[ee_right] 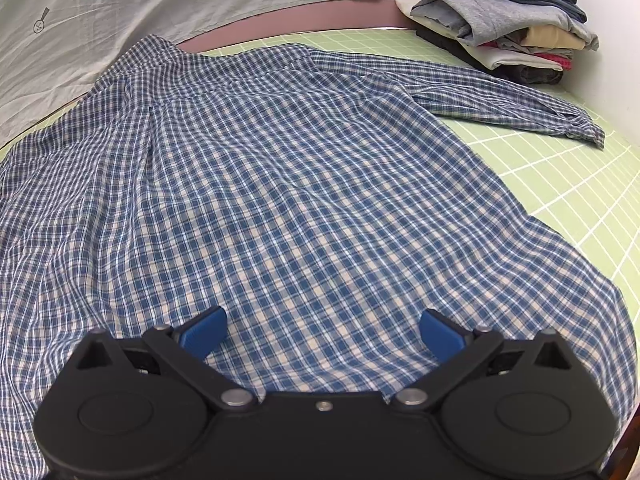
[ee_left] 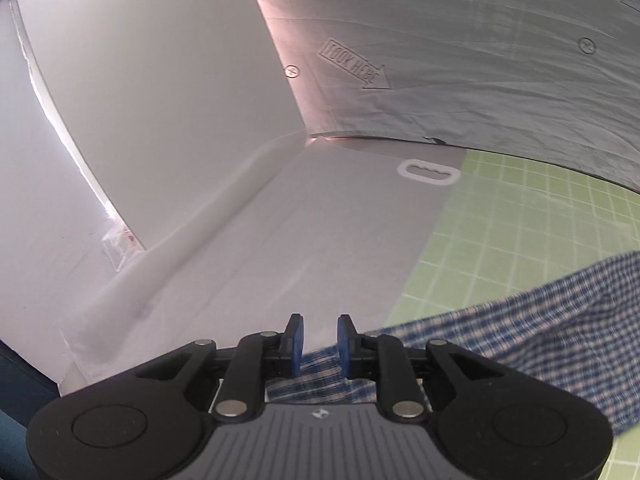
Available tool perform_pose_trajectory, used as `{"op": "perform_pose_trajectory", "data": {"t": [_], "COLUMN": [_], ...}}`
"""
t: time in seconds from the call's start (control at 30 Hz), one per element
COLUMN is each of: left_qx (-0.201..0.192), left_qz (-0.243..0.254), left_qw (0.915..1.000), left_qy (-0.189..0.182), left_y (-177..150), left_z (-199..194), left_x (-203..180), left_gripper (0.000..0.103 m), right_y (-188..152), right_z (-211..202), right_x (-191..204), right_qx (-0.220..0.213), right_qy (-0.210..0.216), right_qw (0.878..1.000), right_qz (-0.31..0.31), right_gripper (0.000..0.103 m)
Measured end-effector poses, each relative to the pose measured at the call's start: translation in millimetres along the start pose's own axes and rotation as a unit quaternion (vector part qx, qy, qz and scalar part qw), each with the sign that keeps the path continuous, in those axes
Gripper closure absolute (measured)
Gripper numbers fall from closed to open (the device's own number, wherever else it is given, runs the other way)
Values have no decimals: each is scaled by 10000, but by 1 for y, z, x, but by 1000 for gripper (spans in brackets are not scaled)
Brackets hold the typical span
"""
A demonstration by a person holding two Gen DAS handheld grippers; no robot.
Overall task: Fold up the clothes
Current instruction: 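Grasp the other sleeve with the left gripper, pull it straight, release, then grasp the shirt shoulder fabric with the right gripper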
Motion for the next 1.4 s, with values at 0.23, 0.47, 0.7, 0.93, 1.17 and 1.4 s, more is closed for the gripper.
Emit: {"op": "perform_pose_trajectory", "data": {"t": [0.23,0.47,0.7,0.93,1.17,1.4], "left_qx": [529,1287,1395,1300,1634,2070], "left_qz": [-575,-587,-803,-906,-824,-1111], "left_qw": [9969,9899,9870,9867,9798,9699], "left_qy": [-18,-71,15,-373,-812,-637], "left_y": [-18,-71,-77,-74,-88,-86], "left_z": [16,30,29,-7,-27,-6], "left_x": [16,15,23,-2,-61,-94], "left_gripper": [42,41,38,29,22,20], "right_y": [-2,-3,-1,21,88,172], "right_z": [-1,-1,0,9,28,59], "right_x": [-1,1,0,5,39,97], "right_qx": [-12,4,39,103,-265,-679], "right_qy": [-33,-11,53,131,438,964], "right_qw": [10000,10000,10000,9997,9962,9878], "right_qz": [70,70,47,-202,-700,-1019], "right_gripper": [0,0,0,0,0,1]}}
Point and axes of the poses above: each gripper's, at about its wrist camera, not at the fingertips, and z roughly the way its jaws point, x to its left, y to its top, the point moved 6 cm from there along z, roughly the way its jaws point, and after that the axes turned 7 degrees about -z, right-handed, at the moved point
